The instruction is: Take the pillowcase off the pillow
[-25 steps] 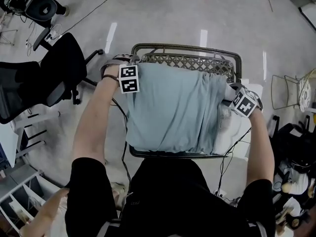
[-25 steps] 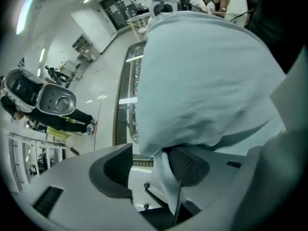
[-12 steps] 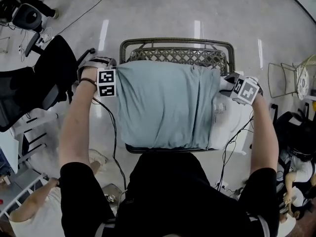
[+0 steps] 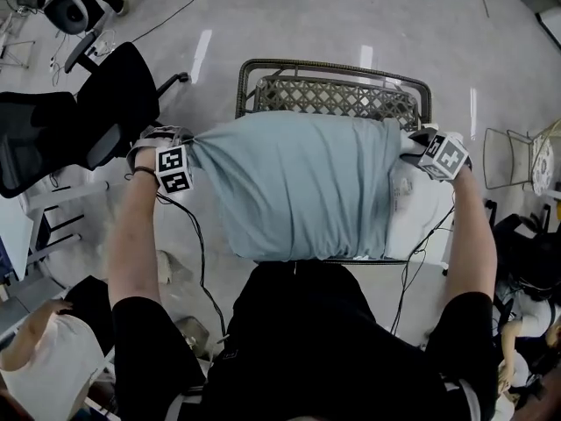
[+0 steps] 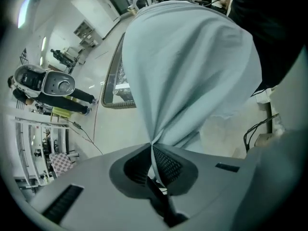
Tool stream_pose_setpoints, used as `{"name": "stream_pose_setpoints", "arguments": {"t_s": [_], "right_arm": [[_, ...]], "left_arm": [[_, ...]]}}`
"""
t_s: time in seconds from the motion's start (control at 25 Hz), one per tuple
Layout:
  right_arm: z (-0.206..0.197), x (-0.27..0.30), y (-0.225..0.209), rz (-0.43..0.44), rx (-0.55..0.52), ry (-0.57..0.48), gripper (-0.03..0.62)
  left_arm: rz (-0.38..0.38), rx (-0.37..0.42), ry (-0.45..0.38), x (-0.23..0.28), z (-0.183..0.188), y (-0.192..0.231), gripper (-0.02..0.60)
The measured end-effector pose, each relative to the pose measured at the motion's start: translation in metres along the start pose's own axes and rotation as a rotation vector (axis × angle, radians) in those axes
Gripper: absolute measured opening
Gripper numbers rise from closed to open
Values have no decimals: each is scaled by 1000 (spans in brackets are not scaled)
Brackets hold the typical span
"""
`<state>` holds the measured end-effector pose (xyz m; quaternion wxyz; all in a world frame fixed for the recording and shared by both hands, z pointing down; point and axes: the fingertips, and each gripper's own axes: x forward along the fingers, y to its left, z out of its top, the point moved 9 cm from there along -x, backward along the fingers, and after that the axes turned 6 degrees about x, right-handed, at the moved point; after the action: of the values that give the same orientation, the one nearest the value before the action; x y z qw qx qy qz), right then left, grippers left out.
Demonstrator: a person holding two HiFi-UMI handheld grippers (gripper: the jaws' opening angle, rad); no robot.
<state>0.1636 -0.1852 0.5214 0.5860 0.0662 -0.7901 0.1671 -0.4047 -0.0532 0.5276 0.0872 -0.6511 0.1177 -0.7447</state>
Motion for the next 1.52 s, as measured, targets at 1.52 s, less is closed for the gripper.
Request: {"name": "stream_pose_setpoints", "arguments": {"t_s": [1.52], "right_arm": [[-173, 53, 265, -506, -272, 28, 439]], "left_arm": [[17, -378, -414, -137, 267, -222, 190]]}}
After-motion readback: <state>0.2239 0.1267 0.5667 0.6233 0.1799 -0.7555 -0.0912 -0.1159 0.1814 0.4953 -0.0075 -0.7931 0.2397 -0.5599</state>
